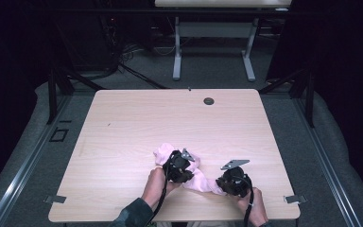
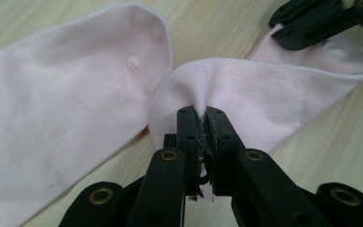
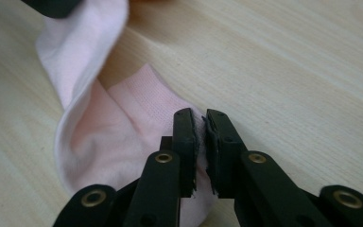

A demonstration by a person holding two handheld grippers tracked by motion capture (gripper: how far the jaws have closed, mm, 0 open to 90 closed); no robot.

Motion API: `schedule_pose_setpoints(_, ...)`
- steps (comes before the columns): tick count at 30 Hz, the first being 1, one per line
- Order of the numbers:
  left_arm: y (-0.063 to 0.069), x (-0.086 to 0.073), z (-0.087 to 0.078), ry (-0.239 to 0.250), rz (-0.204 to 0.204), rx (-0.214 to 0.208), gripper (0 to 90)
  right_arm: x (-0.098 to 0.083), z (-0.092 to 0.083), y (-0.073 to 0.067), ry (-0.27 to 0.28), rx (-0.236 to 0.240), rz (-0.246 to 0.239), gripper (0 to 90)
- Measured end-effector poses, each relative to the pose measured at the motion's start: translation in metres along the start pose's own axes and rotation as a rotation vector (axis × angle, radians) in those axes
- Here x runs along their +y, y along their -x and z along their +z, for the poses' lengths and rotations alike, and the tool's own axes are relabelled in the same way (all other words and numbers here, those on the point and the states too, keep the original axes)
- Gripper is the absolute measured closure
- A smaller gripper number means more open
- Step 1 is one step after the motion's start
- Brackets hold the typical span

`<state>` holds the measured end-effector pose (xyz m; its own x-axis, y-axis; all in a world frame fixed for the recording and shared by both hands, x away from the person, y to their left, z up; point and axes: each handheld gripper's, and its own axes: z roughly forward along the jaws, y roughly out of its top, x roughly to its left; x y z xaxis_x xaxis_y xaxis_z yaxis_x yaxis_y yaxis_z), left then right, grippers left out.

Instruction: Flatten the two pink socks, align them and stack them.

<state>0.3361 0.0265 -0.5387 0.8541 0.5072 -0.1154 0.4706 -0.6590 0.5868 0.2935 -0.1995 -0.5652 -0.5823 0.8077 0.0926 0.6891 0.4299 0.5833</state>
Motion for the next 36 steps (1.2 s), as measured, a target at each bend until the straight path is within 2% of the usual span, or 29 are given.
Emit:
schedule_pose_setpoints(1, 0.001, -0.001, -0.005, 0.013, 0.008, 0.014, 85.5, 0.000, -0.002, 0.001, -0.009, -0.030, -0.006, 83.3)
schedule_pose_setpoints(4, 0.004, -0.006, -0.019, 0.055, 0.018, 0.027, 84.9, -0.001, -0.004, 0.005, 0.045, -0.067, 0.046, 83.6)
schedule_pose_setpoints(6, 0.009, -0.011, -0.026, 0.065, 0.047, 0.028, 84.2, -0.002, -0.007, 0.008, 0.075, -0.094, 0.080, 83.7)
schedule_pose_setpoints(8, 0.017, -0.019, -0.027, 0.041, 0.070, 0.013, 83.1, -0.003, -0.008, 0.008, 0.097, -0.111, 0.111, 83.7)
schedule_pose_setpoints(10, 0.023, -0.027, -0.025, -0.002, 0.095, -0.007, 80.3, -0.004, -0.009, 0.006, 0.102, -0.125, 0.113, 83.5)
schedule_pose_setpoints(12, 0.029, -0.036, -0.025, -0.026, 0.098, -0.022, 76.1, -0.006, -0.011, 0.004, 0.097, -0.144, 0.109, 83.1)
schedule_pose_setpoints(14, 0.030, -0.045, -0.027, -0.038, 0.059, -0.030, 69.1, -0.009, -0.013, 0.003, 0.100, -0.155, 0.118, 82.7)
schedule_pose_setpoints(16, 0.028, -0.051, -0.034, -0.028, 0.023, -0.031, 64.6, -0.011, -0.015, 0.004, 0.092, -0.153, 0.124, 82.0)
schedule_pose_setpoints(20, 0.022, -0.055, -0.050, 0.028, -0.059, 0.012, 53.2, -0.014, -0.022, 0.002, 0.085, -0.138, 0.126, 77.1)
schedule_pose_setpoints(22, 0.018, -0.053, -0.054, 0.050, -0.097, 0.012, 51.2, -0.013, -0.024, 0.002, 0.089, -0.127, 0.114, 74.4)
schedule_pose_setpoints(24, 0.016, -0.050, -0.051, 0.056, -0.126, 0.004, 48.6, -0.012, -0.026, 0.002, 0.094, -0.111, 0.107, 71.1)
schedule_pose_setpoints(26, 0.016, -0.048, -0.044, 0.060, -0.162, -0.028, 46.3, -0.011, -0.025, 0.002, 0.089, -0.111, 0.089, 68.0)
schedule_pose_setpoints(27, 0.017, -0.047, -0.037, 0.039, -0.167, -0.045, 45.7, -0.011, -0.024, 0.001, 0.084, -0.111, 0.080, 66.2)
schedule_pose_setpoints(29, 0.020, -0.047, -0.027, 0.022, -0.170, -0.061, 46.0, -0.010, -0.019, -0.001, 0.066, -0.108, 0.048, 64.7)
schedule_pose_setpoints(31, 0.024, -0.047, -0.020, 0.007, -0.166, -0.052, 49.0, -0.010, -0.015, -0.001, 0.051, -0.115, 0.033, 64.7)
schedule_pose_setpoints(32, 0.025, -0.047, -0.018, -0.003, -0.163, -0.048, 54.0, -0.011, -0.013, -0.001, 0.046, -0.107, 0.031, 66.2)
schedule_pose_setpoints(34, 0.025, -0.047, -0.017, -0.015, -0.153, -0.032, 58.1, -0.011, -0.011, 0.000, 0.050, -0.107, 0.038, 67.7)
schedule_pose_setpoints(36, 0.024, -0.048, -0.016, -0.018, -0.160, -0.029, 66.5, -0.012, -0.011, 0.001, 0.052, -0.094, 0.049, 71.8)
